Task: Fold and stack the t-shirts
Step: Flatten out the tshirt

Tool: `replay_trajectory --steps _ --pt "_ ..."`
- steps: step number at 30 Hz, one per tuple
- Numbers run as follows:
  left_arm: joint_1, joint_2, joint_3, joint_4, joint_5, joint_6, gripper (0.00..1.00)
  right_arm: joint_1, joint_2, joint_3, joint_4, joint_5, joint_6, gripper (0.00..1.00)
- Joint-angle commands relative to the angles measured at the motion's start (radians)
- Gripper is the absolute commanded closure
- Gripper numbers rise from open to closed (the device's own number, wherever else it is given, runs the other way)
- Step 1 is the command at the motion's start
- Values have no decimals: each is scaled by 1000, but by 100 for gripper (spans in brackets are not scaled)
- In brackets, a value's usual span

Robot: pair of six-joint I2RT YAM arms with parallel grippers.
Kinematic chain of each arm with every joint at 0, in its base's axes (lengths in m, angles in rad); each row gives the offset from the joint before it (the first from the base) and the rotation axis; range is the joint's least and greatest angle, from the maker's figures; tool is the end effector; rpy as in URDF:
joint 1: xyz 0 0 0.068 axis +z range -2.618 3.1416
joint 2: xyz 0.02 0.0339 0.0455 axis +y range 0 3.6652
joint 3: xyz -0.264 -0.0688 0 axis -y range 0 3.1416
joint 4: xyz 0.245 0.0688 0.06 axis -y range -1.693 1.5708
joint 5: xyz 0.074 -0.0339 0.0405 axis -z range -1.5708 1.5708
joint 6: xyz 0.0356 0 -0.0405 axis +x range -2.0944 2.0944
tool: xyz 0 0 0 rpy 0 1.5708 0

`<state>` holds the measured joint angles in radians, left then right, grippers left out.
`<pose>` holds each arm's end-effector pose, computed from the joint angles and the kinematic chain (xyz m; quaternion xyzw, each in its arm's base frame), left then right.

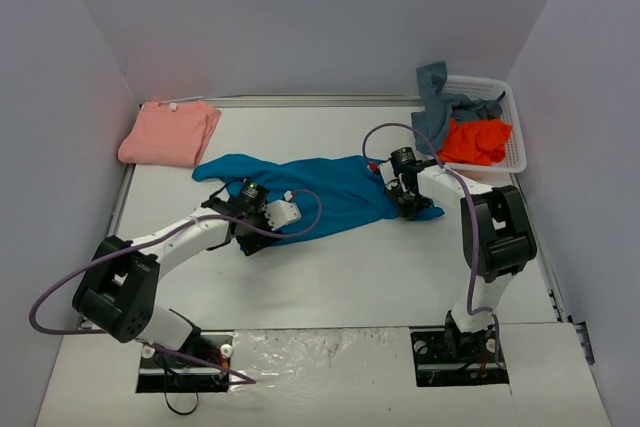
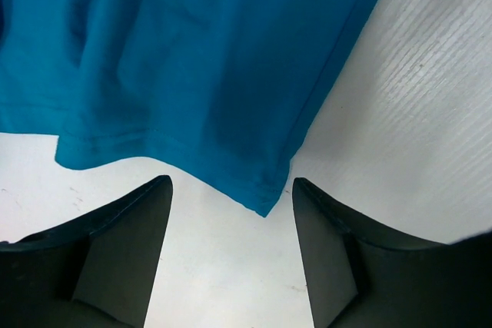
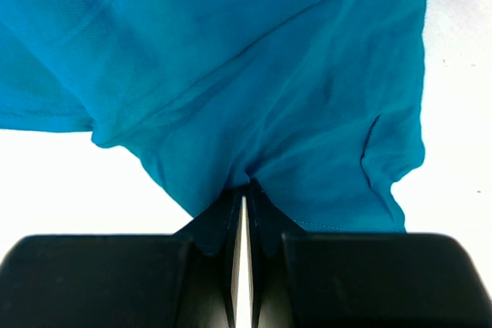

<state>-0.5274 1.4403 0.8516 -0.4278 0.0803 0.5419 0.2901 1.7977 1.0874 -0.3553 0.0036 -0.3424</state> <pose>0.2408 -0.1436 0.1960 0.4992 0.8213 -0.0366 0.2737 0.3424 0.1021 0.1606 -0.3007 0.9204 -0.0083 0.2498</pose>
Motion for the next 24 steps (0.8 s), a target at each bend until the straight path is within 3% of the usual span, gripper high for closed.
replay_trajectory --steps 1,12,13,17,24 --pt "-3 5 -19 18 -25 13 37 7 -3 -17 -37 27 0 100" --pt "-6 48 -74 34 -8 -3 39 7 5 -17 -34 38 0 100" --pt "-5 63 -75 37 -10 -5 43 7 3 -20 -34 38 0 100" --pt "-5 120 -62 28 -2 -5 75 6 2 -21 -33 41 2 100" --pt "-6 170 -2 -32 39 1 80 3 -1 -23 -30 45 0 100"
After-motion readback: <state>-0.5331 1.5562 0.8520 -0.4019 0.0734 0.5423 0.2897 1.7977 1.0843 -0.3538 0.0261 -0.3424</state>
